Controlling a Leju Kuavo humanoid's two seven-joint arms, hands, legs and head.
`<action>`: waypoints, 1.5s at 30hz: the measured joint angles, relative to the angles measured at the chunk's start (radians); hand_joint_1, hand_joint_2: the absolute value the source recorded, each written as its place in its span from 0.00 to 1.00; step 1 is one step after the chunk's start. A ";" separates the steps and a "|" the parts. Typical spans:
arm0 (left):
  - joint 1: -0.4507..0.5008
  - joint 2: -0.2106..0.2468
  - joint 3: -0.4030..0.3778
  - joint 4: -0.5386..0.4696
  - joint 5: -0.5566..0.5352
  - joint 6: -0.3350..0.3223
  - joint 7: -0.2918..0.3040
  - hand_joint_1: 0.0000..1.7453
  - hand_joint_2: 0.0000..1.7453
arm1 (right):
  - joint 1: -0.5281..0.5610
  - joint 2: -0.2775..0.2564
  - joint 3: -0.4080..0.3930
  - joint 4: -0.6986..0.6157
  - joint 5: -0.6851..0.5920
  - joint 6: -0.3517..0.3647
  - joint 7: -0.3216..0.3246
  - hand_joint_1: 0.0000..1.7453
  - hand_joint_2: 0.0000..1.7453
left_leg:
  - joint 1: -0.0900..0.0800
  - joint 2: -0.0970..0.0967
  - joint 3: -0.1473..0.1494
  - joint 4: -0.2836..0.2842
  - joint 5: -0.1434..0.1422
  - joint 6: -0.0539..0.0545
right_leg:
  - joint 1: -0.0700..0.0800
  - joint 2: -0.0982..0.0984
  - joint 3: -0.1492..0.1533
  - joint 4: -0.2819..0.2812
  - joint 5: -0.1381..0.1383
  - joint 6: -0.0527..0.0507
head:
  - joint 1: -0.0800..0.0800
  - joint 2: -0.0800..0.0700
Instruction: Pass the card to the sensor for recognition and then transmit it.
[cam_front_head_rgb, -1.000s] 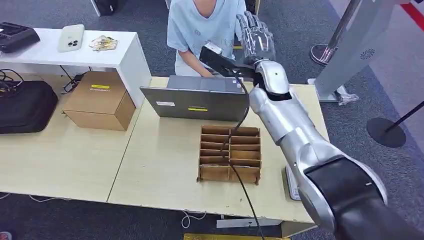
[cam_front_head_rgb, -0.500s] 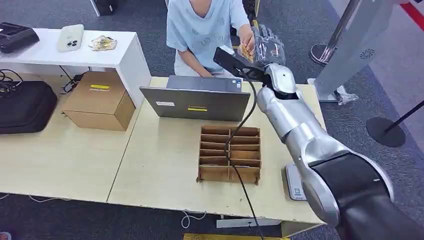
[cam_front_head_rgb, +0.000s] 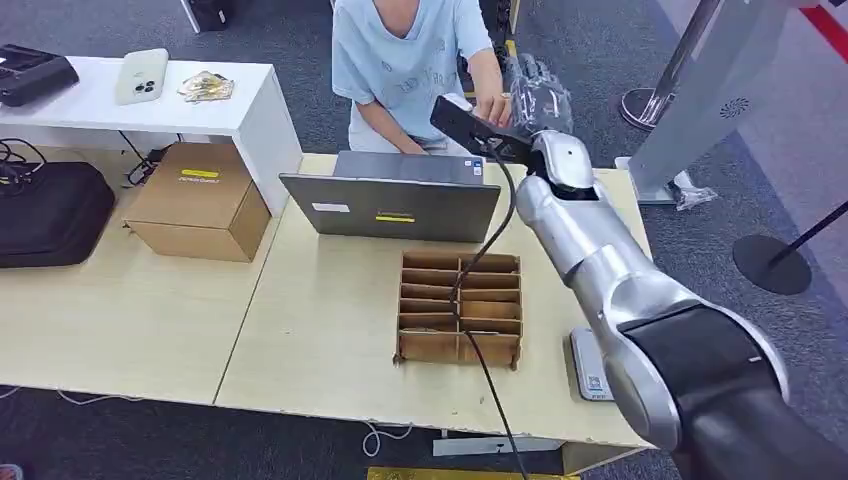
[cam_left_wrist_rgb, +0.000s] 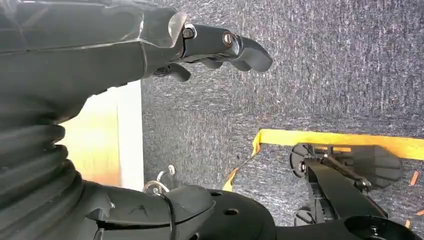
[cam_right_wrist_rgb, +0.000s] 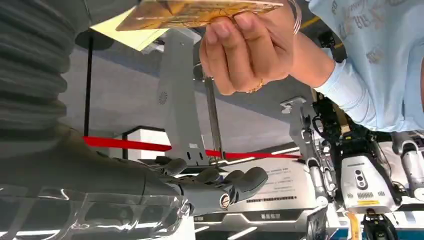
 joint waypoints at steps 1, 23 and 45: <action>0.000 0.000 0.000 0.000 -0.001 0.000 0.000 0.00 1.00 | 0.000 0.000 -0.004 0.001 0.000 -0.002 0.000 0.82 1.00 | 0.000 0.000 0.000 0.000 0.000 0.000 | 0.000 0.000 0.000 0.000 0.000 0.000 | 0.000 0.000; -0.006 0.000 0.000 0.000 -0.016 0.001 0.000 0.00 1.00 | 0.000 -0.013 -0.037 0.007 0.016 -0.046 -0.032 1.00 1.00 | 0.000 0.000 0.000 0.000 0.000 0.000 | 0.000 0.000 0.000 0.000 0.000 0.000 | 0.000 0.000; -0.011 0.000 0.000 0.000 -0.001 0.010 0.014 0.00 1.00 | 0.003 0.026 -0.103 -0.088 -0.149 -0.232 -0.257 1.00 1.00 | 0.000 0.000 0.000 0.000 0.000 0.000 | 0.000 0.000 0.000 0.000 0.000 0.000 | 0.000 0.000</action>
